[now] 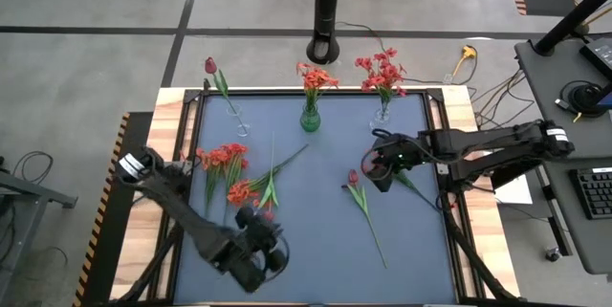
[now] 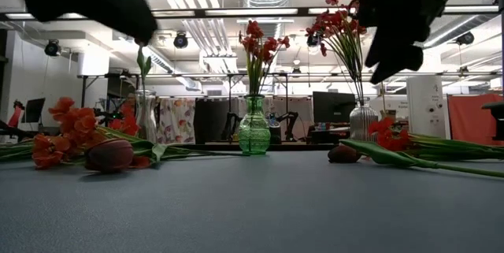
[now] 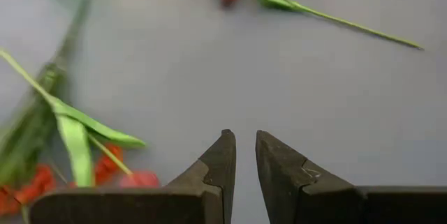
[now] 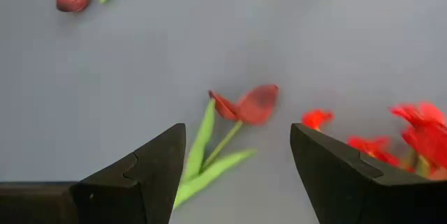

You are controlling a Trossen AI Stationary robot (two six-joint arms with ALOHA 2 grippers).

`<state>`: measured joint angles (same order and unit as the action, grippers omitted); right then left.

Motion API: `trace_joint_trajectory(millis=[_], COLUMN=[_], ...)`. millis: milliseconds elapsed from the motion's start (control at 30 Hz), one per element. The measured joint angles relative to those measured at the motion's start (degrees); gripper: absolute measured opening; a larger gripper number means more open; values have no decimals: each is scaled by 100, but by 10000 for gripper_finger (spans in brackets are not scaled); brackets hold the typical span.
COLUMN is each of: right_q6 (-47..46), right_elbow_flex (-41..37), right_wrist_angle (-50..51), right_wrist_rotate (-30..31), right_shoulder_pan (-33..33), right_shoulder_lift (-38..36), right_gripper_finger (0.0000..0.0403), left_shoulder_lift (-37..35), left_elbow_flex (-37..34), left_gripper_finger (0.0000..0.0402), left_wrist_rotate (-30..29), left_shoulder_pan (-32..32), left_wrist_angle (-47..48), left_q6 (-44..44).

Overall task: Sort flowers into vase by color
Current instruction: Put the right red tulip into the left transparent vase

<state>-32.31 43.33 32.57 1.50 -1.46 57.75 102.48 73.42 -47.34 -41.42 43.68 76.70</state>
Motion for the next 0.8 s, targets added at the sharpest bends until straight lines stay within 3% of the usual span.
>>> trace_joint_trajectory(millis=[200, 400, 600, 800], right_q6=[405, 491, -128, -1056], right_elbow_flex=[0, 0, -88, -227], right_wrist_angle=[-507, -385, -235, -228], right_wrist_rotate=[2, -8, -58, -106], right_shoulder_pan=[12, 12, 84, 510], right_shoulder_lift=[439, 610, 620, 878], right_gripper_finger=[249, 249, 249, 249], left_shoulder_lift=[-9, -9, -14, -150], left_elbow_flex=[-11, -95, -119, -120], left_gripper_finger=[50, 93, 141, 157], left_wrist_rotate=[529, 923, 934, 950], left_shoulder_pan=[1041, 1960, 2224, 2219], left_wrist_angle=[393, 785, 838, 1074], left_q6=[6, -319, -975, -1686])
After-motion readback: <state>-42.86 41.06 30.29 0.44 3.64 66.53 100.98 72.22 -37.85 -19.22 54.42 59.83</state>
